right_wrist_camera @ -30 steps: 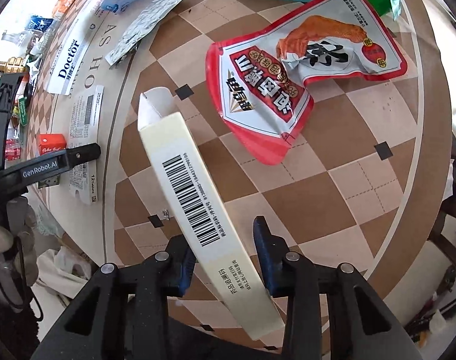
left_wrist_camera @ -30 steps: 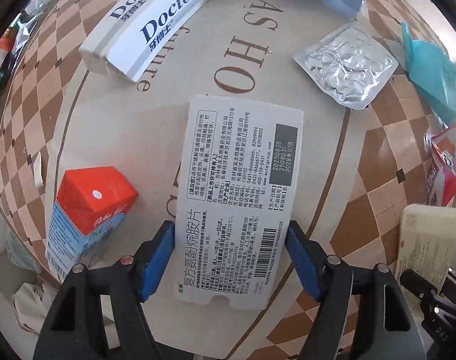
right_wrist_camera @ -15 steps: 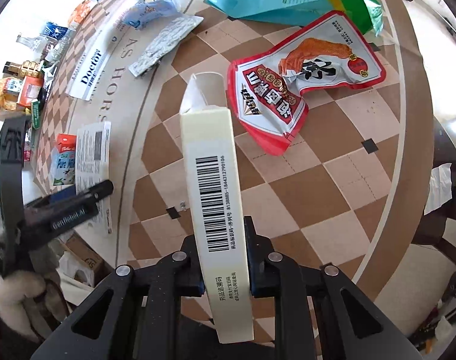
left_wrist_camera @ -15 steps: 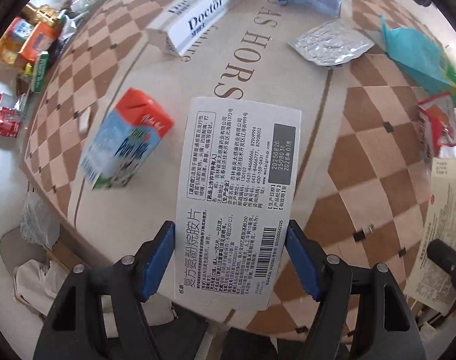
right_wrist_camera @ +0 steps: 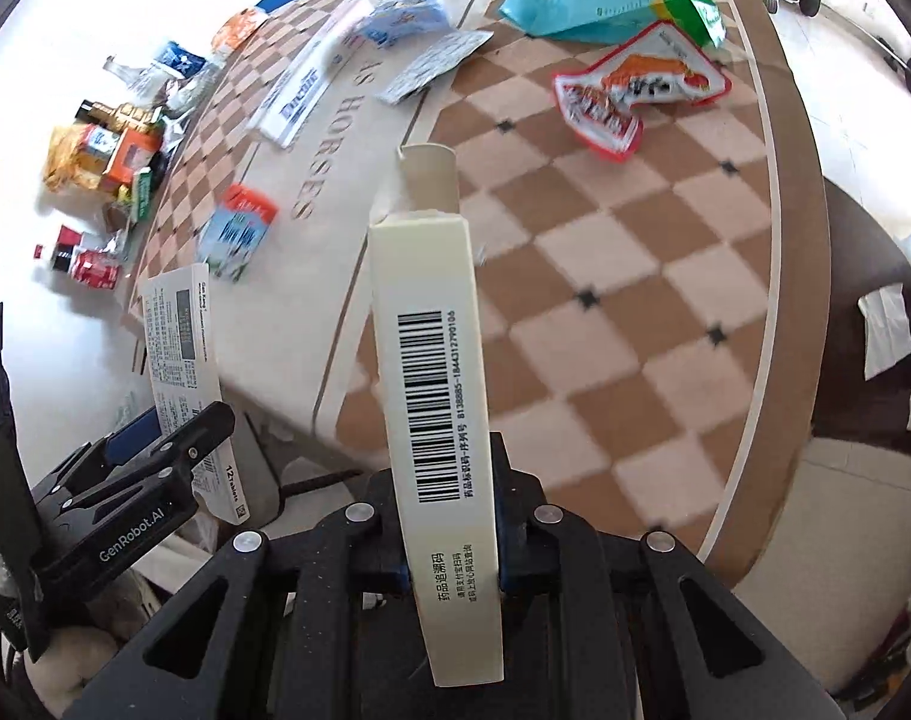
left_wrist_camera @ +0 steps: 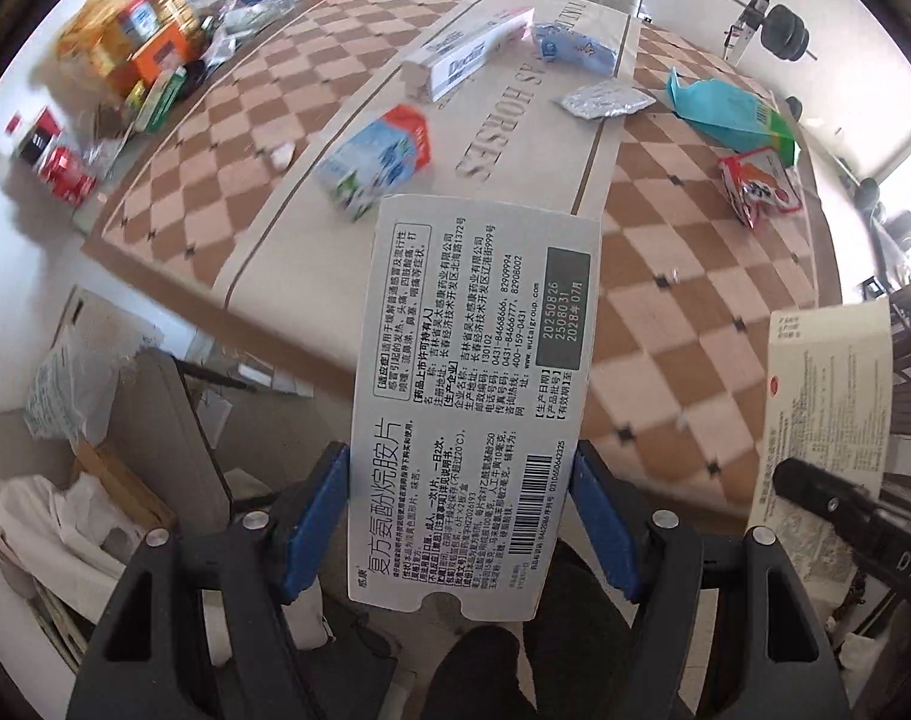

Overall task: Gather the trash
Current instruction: 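Carry leaflet and cream box to the bin and open both tools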

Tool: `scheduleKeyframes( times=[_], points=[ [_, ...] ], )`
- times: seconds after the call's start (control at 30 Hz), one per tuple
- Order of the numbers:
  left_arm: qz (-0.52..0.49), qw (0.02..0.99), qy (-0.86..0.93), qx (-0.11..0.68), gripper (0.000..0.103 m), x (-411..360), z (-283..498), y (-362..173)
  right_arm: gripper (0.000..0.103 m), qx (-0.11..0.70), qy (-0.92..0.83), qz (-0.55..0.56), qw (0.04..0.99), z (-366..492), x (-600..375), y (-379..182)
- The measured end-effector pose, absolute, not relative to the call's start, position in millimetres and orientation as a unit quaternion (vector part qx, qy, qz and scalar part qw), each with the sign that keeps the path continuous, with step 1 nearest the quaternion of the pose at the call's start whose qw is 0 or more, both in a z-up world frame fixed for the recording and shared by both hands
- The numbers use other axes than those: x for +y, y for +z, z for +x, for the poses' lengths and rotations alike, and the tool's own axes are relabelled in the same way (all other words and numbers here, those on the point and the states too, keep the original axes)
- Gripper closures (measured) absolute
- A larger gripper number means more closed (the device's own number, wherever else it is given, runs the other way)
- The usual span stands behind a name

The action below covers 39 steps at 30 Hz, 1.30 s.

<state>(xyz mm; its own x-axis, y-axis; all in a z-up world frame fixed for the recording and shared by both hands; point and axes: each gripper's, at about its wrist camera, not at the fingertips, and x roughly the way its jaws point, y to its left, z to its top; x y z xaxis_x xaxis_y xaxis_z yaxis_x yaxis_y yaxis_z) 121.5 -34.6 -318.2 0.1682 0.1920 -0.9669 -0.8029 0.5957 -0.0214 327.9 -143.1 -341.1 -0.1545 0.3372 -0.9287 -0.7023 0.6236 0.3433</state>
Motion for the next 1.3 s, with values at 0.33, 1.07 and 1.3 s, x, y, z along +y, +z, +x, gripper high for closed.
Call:
scheduleKeyframes(
  times=[0.33,1.07,1.3],
  points=[
    [-0.388,0.642,0.31,0.584,0.032,-61.7,32.4,-447.0,0.084,0.7,0.388,-0.185,0.57,200.2,-212.5,-452.8],
    [-0.454,0.573,0.215,0.648,0.032,-1.8,80.9,-754.9,0.084,0.758,0.312,-0.175,0.545,223.9,-164.8,-809.8],
    [-0.468,0.562,0.209,0.649,0.023,-3.1,77.4,-762.8,0.08,0.768,0.317,-0.178,0.527,229.0,-150.7,-845.7]
  ],
)
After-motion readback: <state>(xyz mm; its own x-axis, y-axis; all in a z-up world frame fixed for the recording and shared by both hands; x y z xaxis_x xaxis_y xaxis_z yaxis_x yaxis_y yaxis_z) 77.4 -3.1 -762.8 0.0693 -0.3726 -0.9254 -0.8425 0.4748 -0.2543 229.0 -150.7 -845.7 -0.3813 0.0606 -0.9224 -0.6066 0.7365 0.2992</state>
